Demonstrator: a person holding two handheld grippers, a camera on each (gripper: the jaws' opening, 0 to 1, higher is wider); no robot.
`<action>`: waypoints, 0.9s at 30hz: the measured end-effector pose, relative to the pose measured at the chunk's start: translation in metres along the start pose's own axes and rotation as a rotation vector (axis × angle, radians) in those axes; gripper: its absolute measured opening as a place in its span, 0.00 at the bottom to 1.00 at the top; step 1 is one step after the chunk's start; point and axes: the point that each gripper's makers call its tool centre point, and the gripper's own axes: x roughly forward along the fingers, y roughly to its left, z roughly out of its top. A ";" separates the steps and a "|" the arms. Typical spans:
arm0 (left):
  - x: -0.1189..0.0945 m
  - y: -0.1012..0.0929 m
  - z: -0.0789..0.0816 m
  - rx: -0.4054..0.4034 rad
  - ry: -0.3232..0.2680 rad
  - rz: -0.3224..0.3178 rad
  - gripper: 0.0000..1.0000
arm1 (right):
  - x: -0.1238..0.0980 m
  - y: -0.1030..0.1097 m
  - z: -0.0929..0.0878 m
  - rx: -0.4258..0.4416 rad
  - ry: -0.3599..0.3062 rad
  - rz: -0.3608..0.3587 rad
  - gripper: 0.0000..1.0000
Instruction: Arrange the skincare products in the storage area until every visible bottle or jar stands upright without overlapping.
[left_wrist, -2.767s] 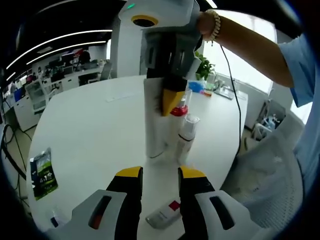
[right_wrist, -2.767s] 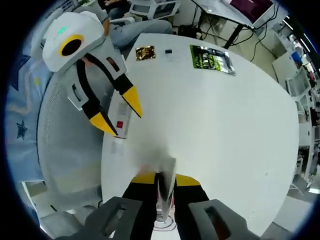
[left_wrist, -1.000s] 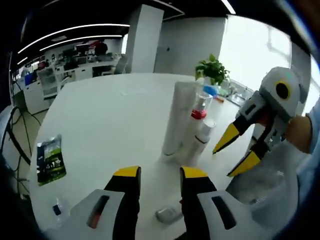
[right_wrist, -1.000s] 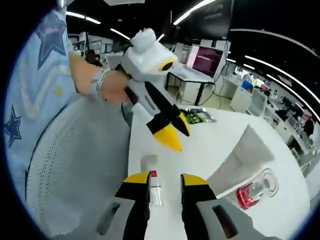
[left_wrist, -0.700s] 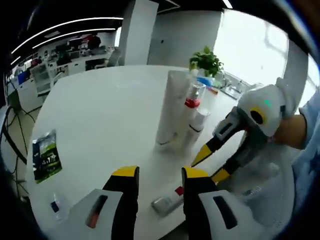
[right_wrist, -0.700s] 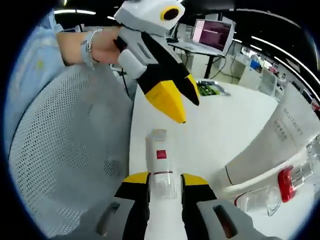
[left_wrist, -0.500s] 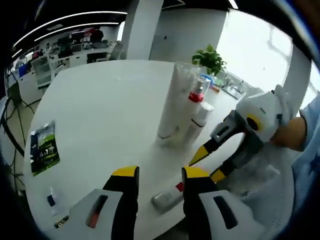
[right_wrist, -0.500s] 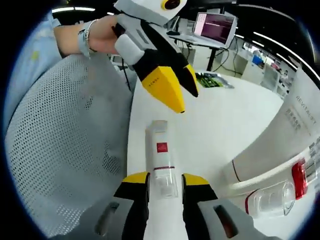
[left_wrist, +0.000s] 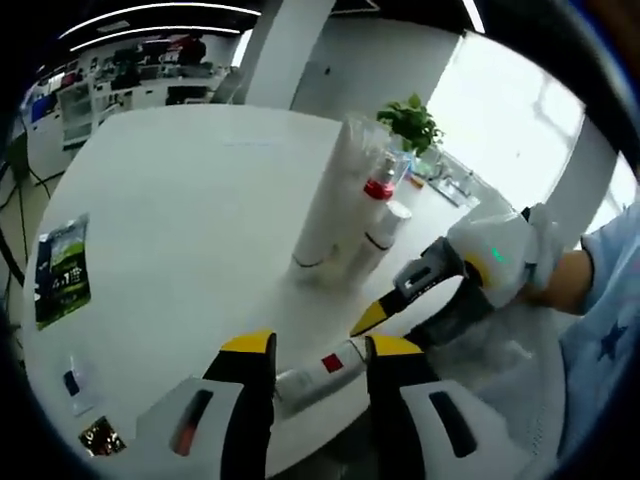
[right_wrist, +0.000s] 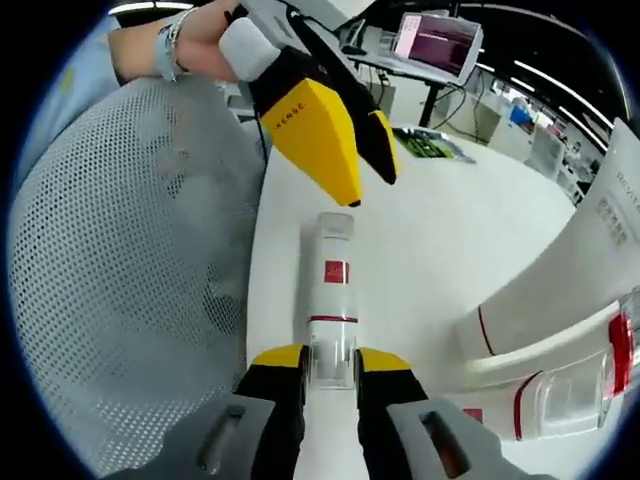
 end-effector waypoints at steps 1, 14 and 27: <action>0.001 -0.002 -0.001 -0.003 0.004 -0.010 0.32 | -0.001 -0.001 -0.001 -0.014 0.011 -0.004 0.13; 0.006 -0.019 -0.016 0.027 0.083 -0.093 0.35 | -0.038 0.004 0.000 -0.326 0.104 -0.012 0.12; 0.014 -0.051 -0.051 0.308 0.254 -0.191 0.33 | -0.068 0.013 0.030 -0.540 0.099 0.076 0.12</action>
